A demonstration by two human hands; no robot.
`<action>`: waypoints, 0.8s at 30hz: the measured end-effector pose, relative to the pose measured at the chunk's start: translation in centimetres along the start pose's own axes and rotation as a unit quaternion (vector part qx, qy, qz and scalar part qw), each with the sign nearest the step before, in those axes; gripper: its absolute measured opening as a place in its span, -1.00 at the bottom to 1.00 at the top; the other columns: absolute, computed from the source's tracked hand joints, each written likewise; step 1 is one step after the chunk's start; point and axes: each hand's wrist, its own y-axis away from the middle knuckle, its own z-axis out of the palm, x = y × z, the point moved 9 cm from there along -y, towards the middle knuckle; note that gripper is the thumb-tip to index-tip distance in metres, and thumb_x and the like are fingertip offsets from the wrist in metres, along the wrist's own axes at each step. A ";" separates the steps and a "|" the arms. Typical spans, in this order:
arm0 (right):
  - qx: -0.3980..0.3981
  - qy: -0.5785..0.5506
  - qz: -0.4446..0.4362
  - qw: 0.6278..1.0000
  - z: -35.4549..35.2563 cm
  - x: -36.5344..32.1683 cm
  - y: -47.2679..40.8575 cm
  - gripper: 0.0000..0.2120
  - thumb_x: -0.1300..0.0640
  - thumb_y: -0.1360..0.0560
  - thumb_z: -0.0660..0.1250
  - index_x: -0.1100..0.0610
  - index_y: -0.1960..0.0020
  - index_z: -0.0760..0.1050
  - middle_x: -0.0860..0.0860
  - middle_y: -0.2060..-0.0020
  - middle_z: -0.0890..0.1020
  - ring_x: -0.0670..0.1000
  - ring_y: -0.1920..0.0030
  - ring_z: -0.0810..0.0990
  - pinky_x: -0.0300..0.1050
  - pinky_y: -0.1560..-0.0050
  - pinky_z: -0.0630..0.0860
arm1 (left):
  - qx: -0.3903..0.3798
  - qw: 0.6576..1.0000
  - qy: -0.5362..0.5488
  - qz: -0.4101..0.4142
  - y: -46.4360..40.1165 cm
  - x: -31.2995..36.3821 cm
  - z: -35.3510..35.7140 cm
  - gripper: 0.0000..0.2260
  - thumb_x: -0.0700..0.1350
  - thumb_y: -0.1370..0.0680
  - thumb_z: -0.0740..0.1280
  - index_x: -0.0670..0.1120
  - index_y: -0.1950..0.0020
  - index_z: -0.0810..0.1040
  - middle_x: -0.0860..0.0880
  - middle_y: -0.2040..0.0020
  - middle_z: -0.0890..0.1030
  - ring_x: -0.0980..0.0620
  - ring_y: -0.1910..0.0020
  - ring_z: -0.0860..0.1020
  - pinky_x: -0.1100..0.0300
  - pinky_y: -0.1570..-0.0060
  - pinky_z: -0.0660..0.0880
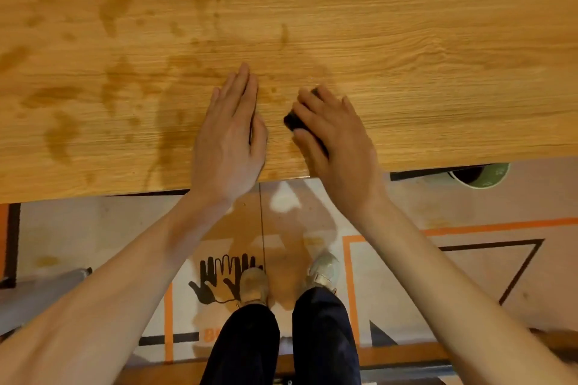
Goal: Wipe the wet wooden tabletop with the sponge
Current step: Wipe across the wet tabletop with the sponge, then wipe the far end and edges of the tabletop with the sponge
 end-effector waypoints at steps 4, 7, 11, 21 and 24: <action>0.062 -0.034 -0.028 0.997 0.4 -1.0 7.2 -0.67 0.22 -0.56 0.31 0.21 -0.31 0.50 0.08 -0.32 0.52 0.10 -0.44 0.36 0.11 -0.45 0.30 | 0.003 1.000 0.013 0.004 0.2 0.0 0.0 -0.55 -0.14 -0.72 0.05 -0.22 -0.61 0.18 -0.11 -0.64 0.15 -0.01 -0.63 0.08 0.11 -0.62 -0.04; 0.111 -0.013 -0.042 0.993 0.6 -0.1 7.3 -0.69 0.19 -0.59 0.26 0.21 -0.31 0.49 0.08 -0.31 0.53 0.09 -0.44 0.36 0.08 -0.49 0.22 | 0.002 1.000 0.023 0.010 0.0 -0.1 0.1 -0.55 -0.14 -0.72 0.06 -0.21 -0.61 0.16 -0.10 -0.64 0.12 0.02 -0.64 0.05 0.16 -0.61 -0.10; 0.301 0.000 0.131 0.945 0.3 3.0 9.2 -0.65 0.17 -0.64 0.12 0.19 -0.40 0.38 0.06 -0.44 0.37 0.12 -0.53 0.15 0.14 -0.54 0.07 | -0.006 0.998 0.037 0.047 0.3 0.2 0.4 -0.55 -0.13 -0.73 0.09 -0.18 -0.62 0.17 -0.08 -0.65 0.12 0.05 -0.63 0.03 0.19 -0.60 -0.14; 0.486 -0.260 0.256 0.794 5.4 0.4 8.9 -0.55 0.05 -0.68 0.00 0.00 -0.55 0.05 -0.10 -0.57 0.02 0.02 -0.57 -0.03 -0.19 -0.51 0.12 | -0.008 0.990 0.034 0.138 0.6 0.7 1.1 -0.50 0.05 -0.71 0.02 -0.12 -0.61 0.22 0.05 -0.63 0.16 0.27 -0.60 0.00 0.37 -0.56 -0.14; 0.541 -0.307 0.259 0.738 2.1 4.4 10.1 -0.56 0.16 -0.67 0.06 0.06 -0.54 0.13 -0.12 -0.56 0.04 -0.02 -0.57 -0.01 -0.28 -0.47 0.19 | -0.001 0.988 0.040 0.149 0.4 -0.2 1.9 -0.50 0.09 -0.71 -0.01 -0.05 -0.62 0.20 0.16 -0.64 0.13 0.26 -0.61 0.02 0.34 -0.56 -0.14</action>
